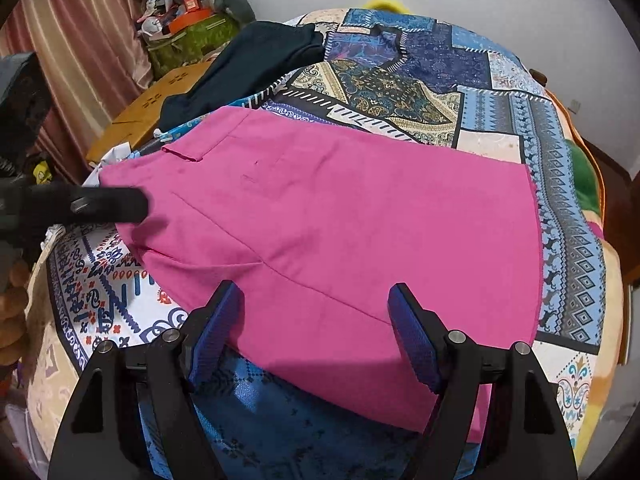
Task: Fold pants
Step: 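Grasp the pink trousers' edge with the left gripper and lift it up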
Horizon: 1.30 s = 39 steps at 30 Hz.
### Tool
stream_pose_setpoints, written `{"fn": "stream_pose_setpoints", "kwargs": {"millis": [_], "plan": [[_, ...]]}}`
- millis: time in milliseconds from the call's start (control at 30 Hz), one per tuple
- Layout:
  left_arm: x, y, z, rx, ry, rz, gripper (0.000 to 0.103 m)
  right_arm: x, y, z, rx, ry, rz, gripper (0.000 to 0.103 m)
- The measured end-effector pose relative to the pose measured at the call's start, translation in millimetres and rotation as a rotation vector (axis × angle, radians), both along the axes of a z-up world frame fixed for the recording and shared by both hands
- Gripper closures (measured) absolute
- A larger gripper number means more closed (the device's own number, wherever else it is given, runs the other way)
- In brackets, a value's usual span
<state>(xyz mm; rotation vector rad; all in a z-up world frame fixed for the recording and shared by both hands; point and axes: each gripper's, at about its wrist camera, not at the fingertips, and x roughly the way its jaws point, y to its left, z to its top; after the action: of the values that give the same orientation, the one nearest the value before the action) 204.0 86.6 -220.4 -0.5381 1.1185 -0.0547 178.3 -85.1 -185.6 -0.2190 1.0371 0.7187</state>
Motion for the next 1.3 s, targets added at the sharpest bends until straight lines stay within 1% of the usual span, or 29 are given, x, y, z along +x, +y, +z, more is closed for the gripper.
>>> {"fn": "stream_pose_setpoints", "kwargs": {"millis": [33, 67, 167, 233, 267, 367, 400, 433, 467, 500, 567, 633, 733, 900, 933, 1067, 1300], "plan": [[1.8, 1.9, -0.9, 0.009, 0.006, 0.010, 0.057, -0.1, -0.4, -0.2, 0.002, 0.002, -0.001, 0.030], [5.3, 3.1, -2.1, 0.035, 0.014, 0.031, 0.070, -0.1, -0.9, -0.4, 0.005, 0.004, -0.002, 0.029], [6.6, -1.4, -1.9, 0.098, 0.002, 0.038, 0.076, 0.3, -2.1, -0.5, 0.015, 0.014, -0.008, 0.029], [3.7, -10.0, 3.0, 0.179, -0.025, 0.023, 0.080, 0.8, -3.2, 0.4, 0.023, 0.021, -0.013, 0.029], [-0.7, -18.4, 9.4, 0.248, -0.054, 0.013, 0.081, 1.0, -4.1, 1.8, 0.030, 0.028, -0.011, 0.029], [-11.4, -26.8, 23.4, 0.362, -0.116, -0.004, 0.084, 0.7, -8.0, 7.8, 0.058, 0.048, -0.008, 0.029], [-18.2, -29.0, 30.6, 0.414, -0.143, -0.007, 0.084, -0.7, -8.7, 9.5, 0.057, 0.043, -0.007, 0.029], [-21.8, -29.5, 34.2, 0.443, -0.156, -0.007, 0.084, -3.0, -9.4, 11.8, 0.052, 0.028, -0.007, 0.029], [-28.8, -30.1, 40.4, 0.501, -0.177, -0.007, 0.084, -4.7, -10.1, 13.2, 0.045, 0.016, -0.005, 0.029], [-33.7, -29.9, 44.8, 0.540, -0.188, -0.006, 0.084, -6.2, -11.0, 14.5, 0.037, 0.006, -0.004, 0.029], [-42.0, -24.7, 51.1, 0.590, -0.201, 0.001, 0.084, -7.8, -14.0, 15.9, 0.031, -0.001, -0.009, 0.029], [-52.9, -18.1, 58.0, 0.662, -0.215, 0.015, 0.085, -9.4, -17.5, 17.0, 0.026, -0.006, -0.016, 0.029], [-61.2, -14.8, 63.9, 0.749, -0.232, 0.023, 0.085, -11.1, -20.5, 15.3, 0.010, -0.012, -0.023, 0.029], [-59.5, -24.7, 69.0, 0.809, -0.261, 0.002, 0.085, -10.7, -19.0, 7.1, 0.006, 0.007, -0.033, 0.029], [-59.4, -27.6, 71.0, 0.809, -0.268, -0.001, 0.085, -10.2, -19.1, 7.0, 0.007, 0.008, -0.034, 0.029], [-49.5, -40.1, 87.0, 0.761, -0.319, -0.026, 0.085, -11.2, -21.7, 5.5, 0.014, 0.017, -0.044, 0.029], [-28.0, -67.3, 107.5, 0.670, -0.369, -0.090, 0.086, -9.2, -24.7, 2.9, 0.035, 0.035, -0.052, 0.029]]}}
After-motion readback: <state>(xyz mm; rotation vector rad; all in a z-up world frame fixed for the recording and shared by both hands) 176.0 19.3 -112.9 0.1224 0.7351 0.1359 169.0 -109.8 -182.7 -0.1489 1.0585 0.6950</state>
